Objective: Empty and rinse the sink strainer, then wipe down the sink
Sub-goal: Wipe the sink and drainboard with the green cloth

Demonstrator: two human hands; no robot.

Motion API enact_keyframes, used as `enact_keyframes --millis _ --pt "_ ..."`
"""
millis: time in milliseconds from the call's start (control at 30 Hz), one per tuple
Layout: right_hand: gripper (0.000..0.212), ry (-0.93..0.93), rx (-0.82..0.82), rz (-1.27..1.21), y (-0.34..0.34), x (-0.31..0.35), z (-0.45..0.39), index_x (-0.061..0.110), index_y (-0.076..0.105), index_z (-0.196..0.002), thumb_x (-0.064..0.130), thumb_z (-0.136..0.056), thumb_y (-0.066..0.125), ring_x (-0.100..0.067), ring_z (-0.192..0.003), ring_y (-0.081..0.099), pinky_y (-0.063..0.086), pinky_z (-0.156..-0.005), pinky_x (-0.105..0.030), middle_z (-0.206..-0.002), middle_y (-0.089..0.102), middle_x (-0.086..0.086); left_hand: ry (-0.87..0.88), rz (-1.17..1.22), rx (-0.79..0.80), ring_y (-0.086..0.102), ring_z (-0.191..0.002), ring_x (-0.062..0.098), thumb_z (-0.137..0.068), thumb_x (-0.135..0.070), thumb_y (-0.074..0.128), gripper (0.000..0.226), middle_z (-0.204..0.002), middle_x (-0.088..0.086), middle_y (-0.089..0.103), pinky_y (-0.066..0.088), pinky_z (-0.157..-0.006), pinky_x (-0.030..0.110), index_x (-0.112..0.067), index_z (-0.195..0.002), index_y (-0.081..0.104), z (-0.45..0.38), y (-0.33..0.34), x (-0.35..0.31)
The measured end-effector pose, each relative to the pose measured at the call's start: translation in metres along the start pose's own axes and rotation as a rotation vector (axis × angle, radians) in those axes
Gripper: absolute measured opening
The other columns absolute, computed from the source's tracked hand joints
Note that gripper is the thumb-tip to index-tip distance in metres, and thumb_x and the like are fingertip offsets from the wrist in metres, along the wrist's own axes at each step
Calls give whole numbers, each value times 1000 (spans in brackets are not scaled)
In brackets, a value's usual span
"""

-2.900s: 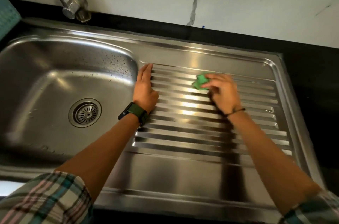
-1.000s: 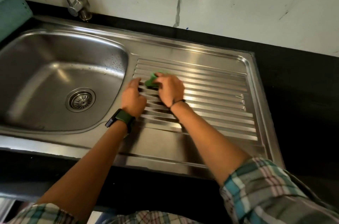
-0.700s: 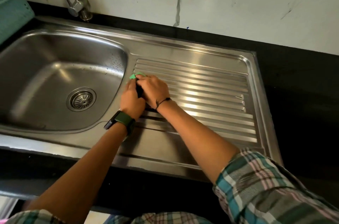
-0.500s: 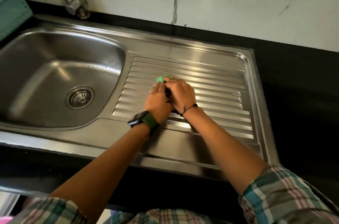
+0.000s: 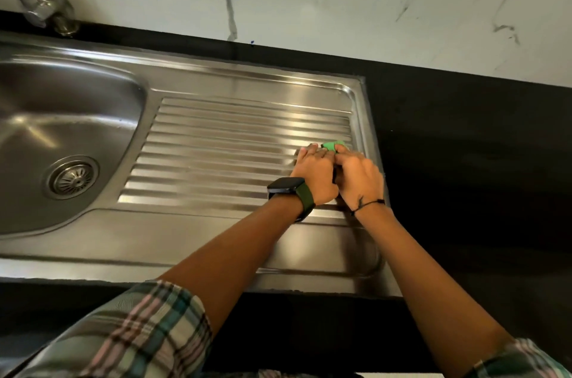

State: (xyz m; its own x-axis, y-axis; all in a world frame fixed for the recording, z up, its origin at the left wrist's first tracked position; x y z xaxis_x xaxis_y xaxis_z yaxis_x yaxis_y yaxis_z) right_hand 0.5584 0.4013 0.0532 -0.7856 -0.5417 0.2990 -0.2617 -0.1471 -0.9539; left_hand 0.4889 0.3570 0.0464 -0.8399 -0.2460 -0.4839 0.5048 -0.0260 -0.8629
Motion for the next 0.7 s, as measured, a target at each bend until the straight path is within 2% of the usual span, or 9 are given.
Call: enact_keyframes --millis 100,167,233,300,333,400,500,600,700 --pt "25 -54 18 63 -7 -1 5 24 63 -111 18 -88 55 -28 -112 54 50 -77 -36 -134 53 -1 24 -38 44 10 -143 29 -79 -16 53 65 -150 9 31 -2 -116 43 -12 -140 29 -2 -2 -3" --pt "40 -140 113 31 -7 1 7 23 57 -124 9 -86 52 -29 -126 44 46 -93 -38 -147 39 -3 34 -14 92 7 -143 29 -80 -13 51 64 -151 5 28 -3 -115 46 -16 -141 29 2 -8 4" --pt "66 -174 340 -39 -6 -4 9 23 35 -141 -2 -81 50 -27 -141 23 28 -111 -33 -155 19 -7 37 -17 84 8 -143 28 -82 -10 48 61 -151 4 29 -1 -115 47 -16 -140 30 10 -15 17" --pt "83 -174 488 -20 -8 -13 12 24 15 -146 -10 -79 48 -24 -144 13 20 -113 -28 -157 6 -9 13 -5 -3 12 -143 26 -84 -10 46 53 -149 6 32 2 -115 45 -12 -136 36 24 -23 41" --pt "85 -187 496 49 -10 -16 11 25 11 -146 -12 -78 47 -25 -143 17 24 -112 -28 -157 5 -8 -8 19 -54 14 -142 26 -85 -9 46 49 -148 7 34 3 -115 44 -10 -133 40 33 -26 55" --pt "82 -240 420 254 -12 -13 7 27 15 -146 -9 -80 47 -30 -134 36 37 -107 -34 -157 12 -6 -62 72 -141 15 -142 28 -85 -8 45 44 -147 11 35 6 -114 42 -7 -130 44 50 -32 86" --pt "63 -368 284 551 -6 15 4 16 27 -142 -1 -84 46 -35 -109 56 51 -89 -42 -149 30 -12 -151 150 -212 9 -143 31 -87 -8 45 46 -150 11 28 5 -114 41 -5 -132 43 73 -40 121" --pt "54 -361 246 606 0 36 4 12 33 -138 3 -86 46 -35 -100 61 54 -80 -42 -144 36 -12 -156 176 -203 5 -144 30 -89 -9 43 48 -153 11 23 1 -115 40 -6 -136 37 84 -41 132" --pt "54 -346 245 534 6 61 8 15 39 -136 2 -84 47 -33 -104 60 54 -83 -40 -149 32 -6 -206 203 -232 6 -144 29 -88 -8 43 50 -153 12 22 0 -115 39 -6 -138 36 92 -48 143"
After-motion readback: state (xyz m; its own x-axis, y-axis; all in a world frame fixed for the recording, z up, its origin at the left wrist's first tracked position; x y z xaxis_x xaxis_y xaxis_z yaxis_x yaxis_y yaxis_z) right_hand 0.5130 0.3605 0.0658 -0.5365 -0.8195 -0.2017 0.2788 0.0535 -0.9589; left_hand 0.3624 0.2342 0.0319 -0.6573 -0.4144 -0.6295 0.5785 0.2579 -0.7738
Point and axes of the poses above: each hand's wrist, its own z-axis away from the middle knuckle, its own y-axis out of the palm, x = y × z, the point moved 6 cm from there along -z, towards the middle knuckle
